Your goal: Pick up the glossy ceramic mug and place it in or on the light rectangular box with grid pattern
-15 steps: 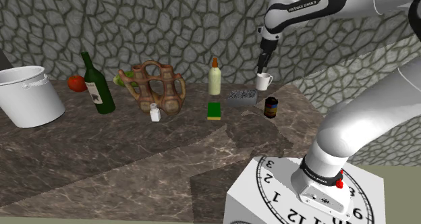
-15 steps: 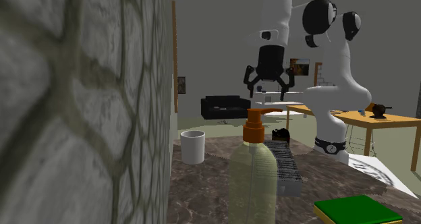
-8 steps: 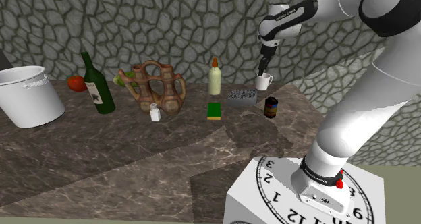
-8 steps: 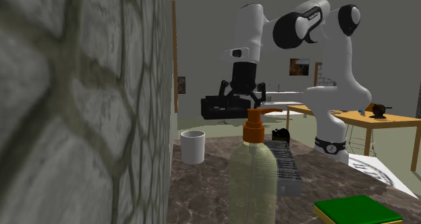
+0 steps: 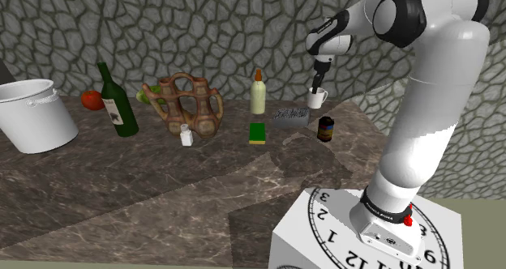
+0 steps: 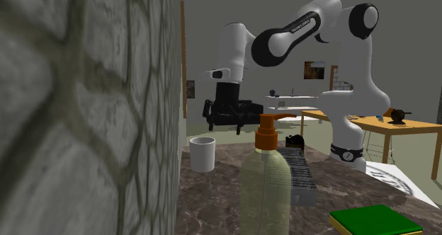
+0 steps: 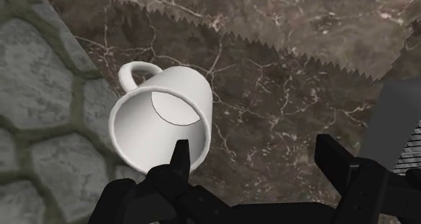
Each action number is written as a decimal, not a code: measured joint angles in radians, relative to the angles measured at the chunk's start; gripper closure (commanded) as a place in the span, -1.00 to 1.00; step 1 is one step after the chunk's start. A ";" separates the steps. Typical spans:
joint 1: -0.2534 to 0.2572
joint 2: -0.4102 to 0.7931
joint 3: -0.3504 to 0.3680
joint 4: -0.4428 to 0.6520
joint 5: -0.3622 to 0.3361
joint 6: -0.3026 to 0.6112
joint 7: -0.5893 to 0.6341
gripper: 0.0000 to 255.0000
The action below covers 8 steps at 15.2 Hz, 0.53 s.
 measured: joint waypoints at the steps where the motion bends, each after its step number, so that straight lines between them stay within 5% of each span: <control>1: -0.017 0.044 -0.001 0.034 0.031 -0.001 -0.035 -1.00; 8: -0.065 0.177 0.021 0.081 0.129 0.055 -0.118 -1.00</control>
